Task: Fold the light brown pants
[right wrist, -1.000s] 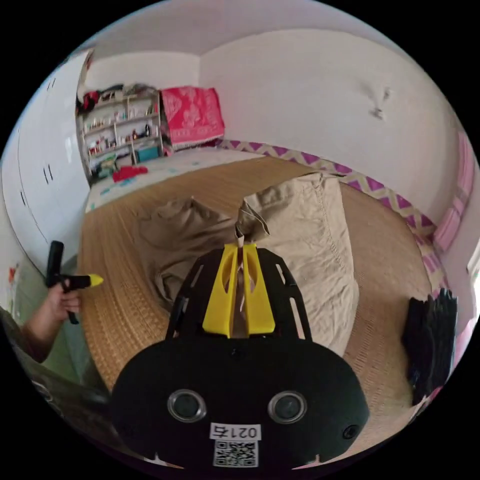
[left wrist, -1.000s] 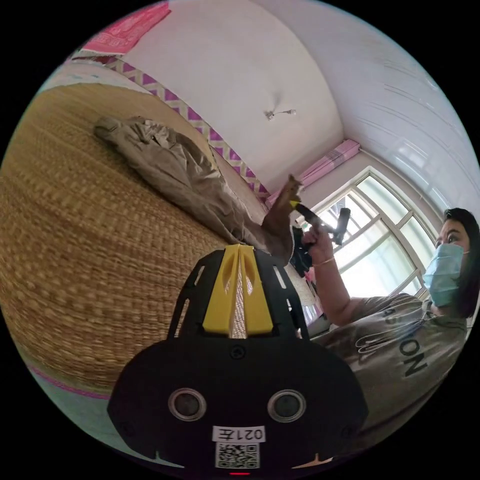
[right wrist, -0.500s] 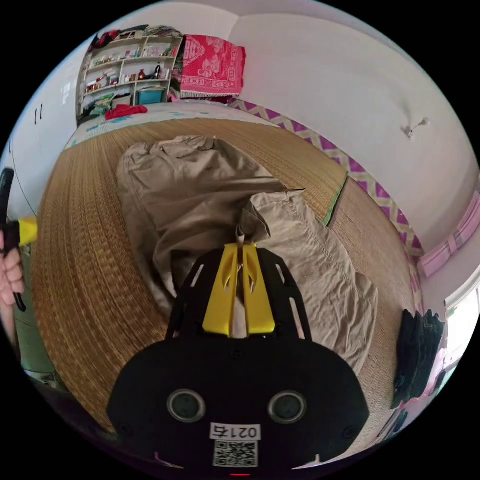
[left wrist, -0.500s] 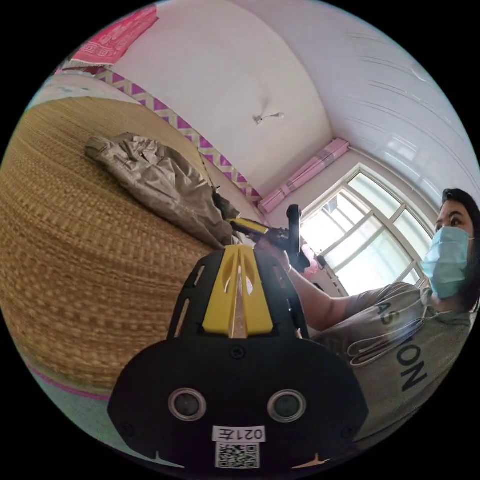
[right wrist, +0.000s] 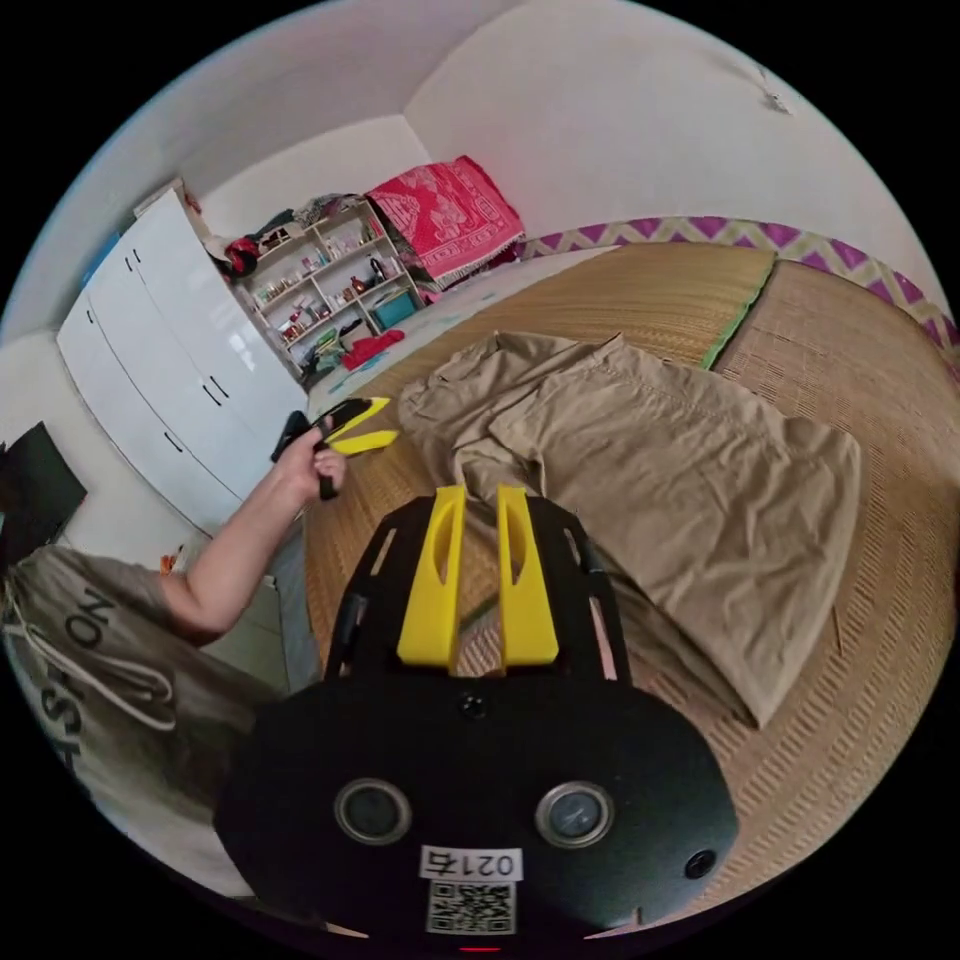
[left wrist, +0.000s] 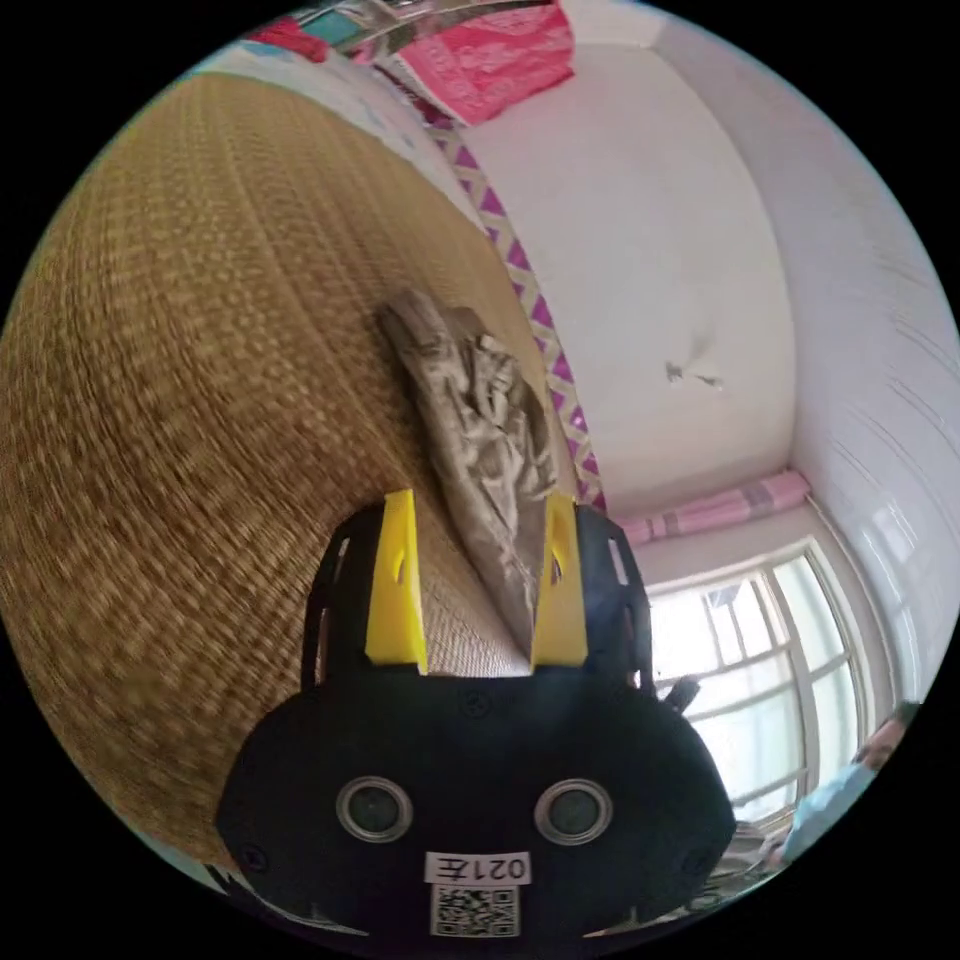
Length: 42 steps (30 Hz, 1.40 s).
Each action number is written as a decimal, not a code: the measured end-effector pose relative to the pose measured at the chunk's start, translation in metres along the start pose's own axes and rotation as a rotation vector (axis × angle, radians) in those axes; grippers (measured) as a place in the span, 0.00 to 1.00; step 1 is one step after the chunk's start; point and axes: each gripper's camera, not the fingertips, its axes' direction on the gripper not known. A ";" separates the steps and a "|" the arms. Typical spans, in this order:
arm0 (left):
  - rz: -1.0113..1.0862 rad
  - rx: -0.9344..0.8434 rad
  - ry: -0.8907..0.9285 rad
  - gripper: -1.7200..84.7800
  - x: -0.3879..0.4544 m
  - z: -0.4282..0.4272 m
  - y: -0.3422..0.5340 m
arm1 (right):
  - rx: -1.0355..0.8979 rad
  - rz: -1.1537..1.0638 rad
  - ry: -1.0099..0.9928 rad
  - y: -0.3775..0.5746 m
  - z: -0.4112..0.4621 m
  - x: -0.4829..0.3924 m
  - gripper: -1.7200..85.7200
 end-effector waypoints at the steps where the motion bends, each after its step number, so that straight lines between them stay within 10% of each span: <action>1: -0.026 0.024 0.000 0.17 0.001 0.005 -0.011 | 0.003 0.008 0.006 0.018 -0.019 0.004 0.11; 12: -0.076 0.112 0.098 0.02 0.082 0.072 -0.064 | 0.008 0.217 0.149 0.166 -0.113 0.059 0.14; 18: 0.480 0.100 -0.051 0.01 0.381 0.087 -0.009 | 0.039 0.288 0.203 0.211 -0.129 0.097 0.15; 25: 1.330 -0.010 -0.239 0.01 0.717 0.272 0.295 | 0.088 0.310 0.138 0.236 -0.137 0.134 0.14; 31: 1.694 -0.616 -0.531 0.01 0.680 0.532 0.530 | 0.182 0.348 0.027 0.256 -0.149 0.165 0.12; 42: 1.661 -0.676 -0.300 0.09 0.681 0.546 0.524 | 0.216 0.341 -0.150 0.265 -0.144 0.210 0.07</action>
